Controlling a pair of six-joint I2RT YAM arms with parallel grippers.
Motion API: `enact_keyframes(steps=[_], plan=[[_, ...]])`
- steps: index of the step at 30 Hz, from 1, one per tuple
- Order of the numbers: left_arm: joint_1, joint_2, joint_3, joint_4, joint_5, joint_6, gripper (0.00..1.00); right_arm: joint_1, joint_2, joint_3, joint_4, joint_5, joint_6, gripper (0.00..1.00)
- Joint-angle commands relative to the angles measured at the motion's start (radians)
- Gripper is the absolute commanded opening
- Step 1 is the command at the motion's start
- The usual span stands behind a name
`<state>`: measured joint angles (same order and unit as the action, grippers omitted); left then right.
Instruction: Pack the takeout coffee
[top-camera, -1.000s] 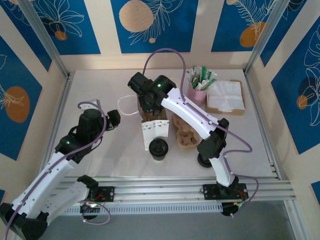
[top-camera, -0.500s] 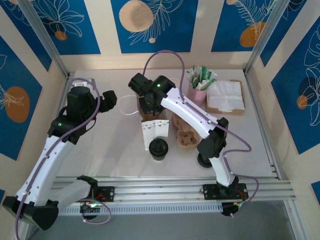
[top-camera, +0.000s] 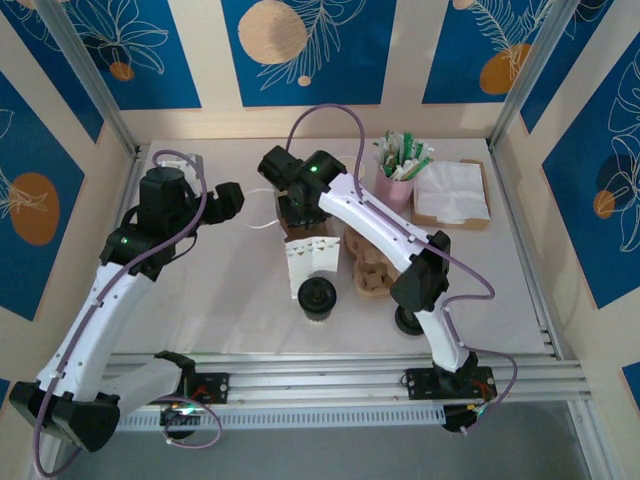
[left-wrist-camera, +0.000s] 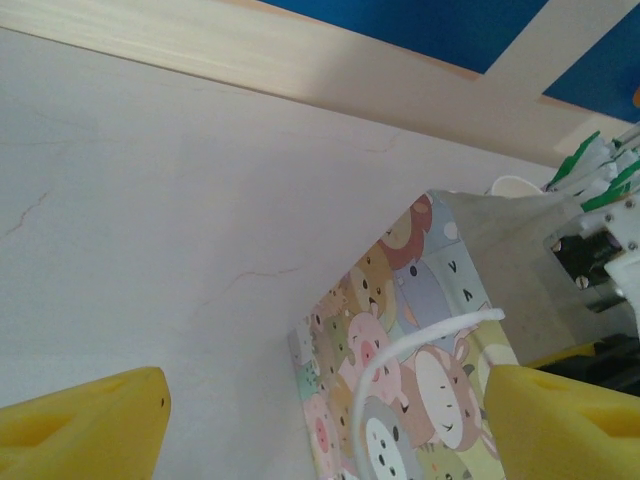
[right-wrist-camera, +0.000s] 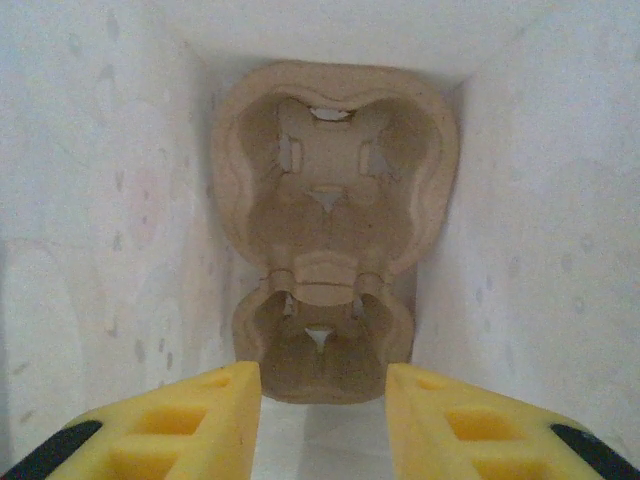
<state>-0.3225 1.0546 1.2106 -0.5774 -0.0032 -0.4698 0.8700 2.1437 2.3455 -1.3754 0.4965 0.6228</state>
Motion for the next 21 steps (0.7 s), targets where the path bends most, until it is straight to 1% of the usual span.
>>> enact_keyframes(steps=[1,4,12,21], plan=[[0.013,-0.032,-0.005,-0.049,0.024,0.039,0.82,-0.005,-0.004,0.009,0.024,-0.001,-0.024,0.4],[0.012,-0.052,-0.017,-0.059,0.035,0.039,0.83,-0.006,-0.008,0.006,0.038,0.004,-0.038,0.41],[0.012,-0.071,-0.062,-0.061,0.114,0.002,0.82,-0.005,-0.015,-0.021,0.064,0.005,-0.058,0.41],[0.013,-0.085,-0.1,-0.07,0.105,0.003,0.8,-0.002,-0.024,-0.032,0.076,0.017,-0.064,0.41]])
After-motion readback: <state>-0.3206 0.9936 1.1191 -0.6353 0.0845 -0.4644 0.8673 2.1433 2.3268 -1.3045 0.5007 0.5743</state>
